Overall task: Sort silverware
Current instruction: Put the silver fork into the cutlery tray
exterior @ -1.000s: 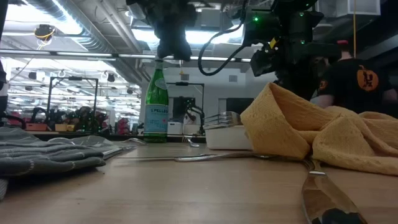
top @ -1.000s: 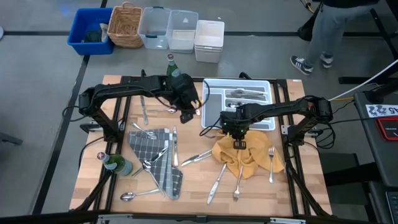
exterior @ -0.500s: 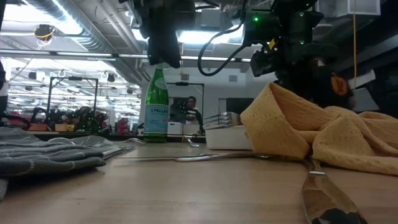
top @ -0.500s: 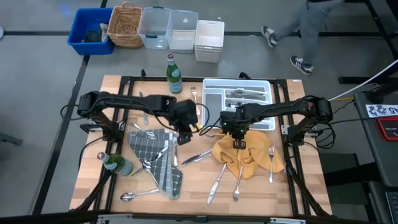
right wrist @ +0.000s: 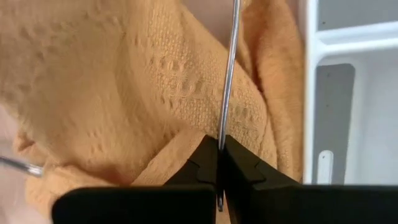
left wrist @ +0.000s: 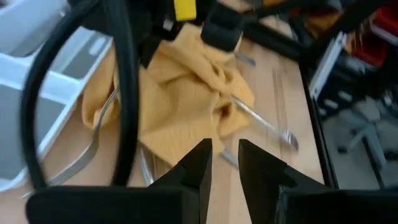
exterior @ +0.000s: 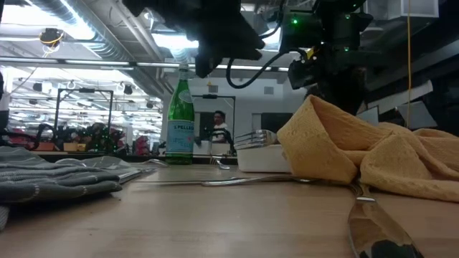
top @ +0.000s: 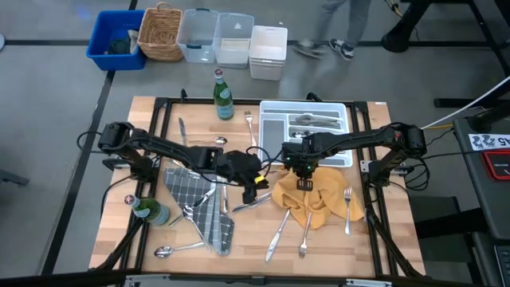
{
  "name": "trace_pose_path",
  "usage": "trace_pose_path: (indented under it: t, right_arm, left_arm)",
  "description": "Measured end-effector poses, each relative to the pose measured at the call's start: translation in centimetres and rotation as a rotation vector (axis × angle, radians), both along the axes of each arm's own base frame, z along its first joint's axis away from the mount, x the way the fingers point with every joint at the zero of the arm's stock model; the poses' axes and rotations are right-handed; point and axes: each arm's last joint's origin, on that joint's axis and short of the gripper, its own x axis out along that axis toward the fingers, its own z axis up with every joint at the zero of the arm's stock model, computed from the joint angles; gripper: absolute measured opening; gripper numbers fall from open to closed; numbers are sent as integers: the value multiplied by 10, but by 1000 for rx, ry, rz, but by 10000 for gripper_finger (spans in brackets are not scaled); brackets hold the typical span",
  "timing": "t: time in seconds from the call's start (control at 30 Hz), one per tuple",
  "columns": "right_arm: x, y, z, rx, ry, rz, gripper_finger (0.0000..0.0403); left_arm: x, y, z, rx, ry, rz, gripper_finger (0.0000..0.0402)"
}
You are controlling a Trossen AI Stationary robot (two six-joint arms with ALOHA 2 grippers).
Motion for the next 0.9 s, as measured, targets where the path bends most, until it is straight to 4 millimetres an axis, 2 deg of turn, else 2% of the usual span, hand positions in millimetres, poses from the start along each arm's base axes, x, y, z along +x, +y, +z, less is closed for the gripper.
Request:
trace_pose_path:
  t: [0.23, 0.4, 0.57, 0.8, 0.9]
  right_arm:
    - [4, -1, 1, -26, -41, -11, 11]
    - [4, -1, 1, -26, -38, -11, 11]
    - [5, -1, 1, -27, -53, -11, 12]
    - [6, -1, 1, -19, -56, -56, 12]
    - [4, -1, 1, -6, -36, -80, 12]
  left_arm:
    - [21, -13, -24, -5, -130, 81, 67]
    - [38, -16, -50, 33, -185, 111, 67]
    - [46, -14, -86, 75, -121, 137, 67]
    - [49, -15, -145, 66, 41, 157, 67]
    - [49, -17, -158, 40, 71, 176, 67]
